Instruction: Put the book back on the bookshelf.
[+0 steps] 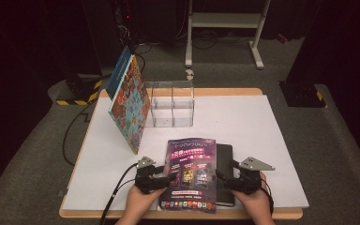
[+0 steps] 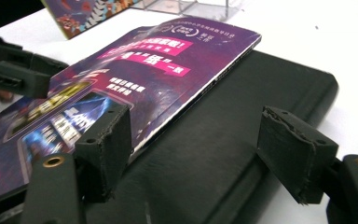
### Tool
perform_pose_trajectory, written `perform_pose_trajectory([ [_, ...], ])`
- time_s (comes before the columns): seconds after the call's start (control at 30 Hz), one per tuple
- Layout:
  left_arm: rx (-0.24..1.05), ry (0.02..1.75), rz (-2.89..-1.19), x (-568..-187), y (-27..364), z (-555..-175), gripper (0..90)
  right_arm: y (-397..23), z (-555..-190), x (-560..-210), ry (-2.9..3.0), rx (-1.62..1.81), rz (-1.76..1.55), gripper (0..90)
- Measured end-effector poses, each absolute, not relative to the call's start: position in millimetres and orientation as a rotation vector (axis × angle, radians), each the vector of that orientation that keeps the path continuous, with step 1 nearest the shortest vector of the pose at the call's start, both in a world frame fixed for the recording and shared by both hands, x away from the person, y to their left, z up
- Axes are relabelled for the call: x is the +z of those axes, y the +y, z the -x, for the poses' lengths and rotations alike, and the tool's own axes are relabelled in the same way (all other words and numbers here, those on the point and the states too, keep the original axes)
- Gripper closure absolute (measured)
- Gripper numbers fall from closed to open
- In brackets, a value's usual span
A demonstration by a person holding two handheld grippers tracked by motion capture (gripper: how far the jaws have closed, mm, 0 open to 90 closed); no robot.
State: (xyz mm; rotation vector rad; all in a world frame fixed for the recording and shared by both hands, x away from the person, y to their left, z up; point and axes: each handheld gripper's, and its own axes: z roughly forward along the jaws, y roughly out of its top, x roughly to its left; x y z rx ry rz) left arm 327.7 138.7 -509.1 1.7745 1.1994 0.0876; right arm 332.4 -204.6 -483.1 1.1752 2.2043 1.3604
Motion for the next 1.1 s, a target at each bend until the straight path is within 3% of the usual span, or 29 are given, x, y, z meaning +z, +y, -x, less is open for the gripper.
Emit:
perform_pose_trajectory([
  [0.27,0.038,1.064,-1.777,-497,110,-330,34.0,-222,-335,-481,2.138,1.353,-1.267,21.8],
  [0.4,0.081,0.998,-1.786,-491,101,-326,34.7,-225,-335,-482,2.117,1.334,-1.317,17.9],
  [0.57,0.087,1.039,-1.805,-497,99,-329,25.3,-231,-335,-487,2.139,1.311,-1.395,14.5],
  [0.63,0.034,1.072,-1.763,-500,96,-329,23.1,-232,-335,-490,2.157,1.334,-1.433,14.6],
  [0.9,0.027,1.017,-1.813,-501,92,-335,28.3,-226,-338,-481,2.186,1.306,-1.413,34.2],
  [1.1,0.054,1.024,-1.810,-500,83,-351,24.9,-222,-372,-477,2.186,1.238,-1.421,34.2],
])
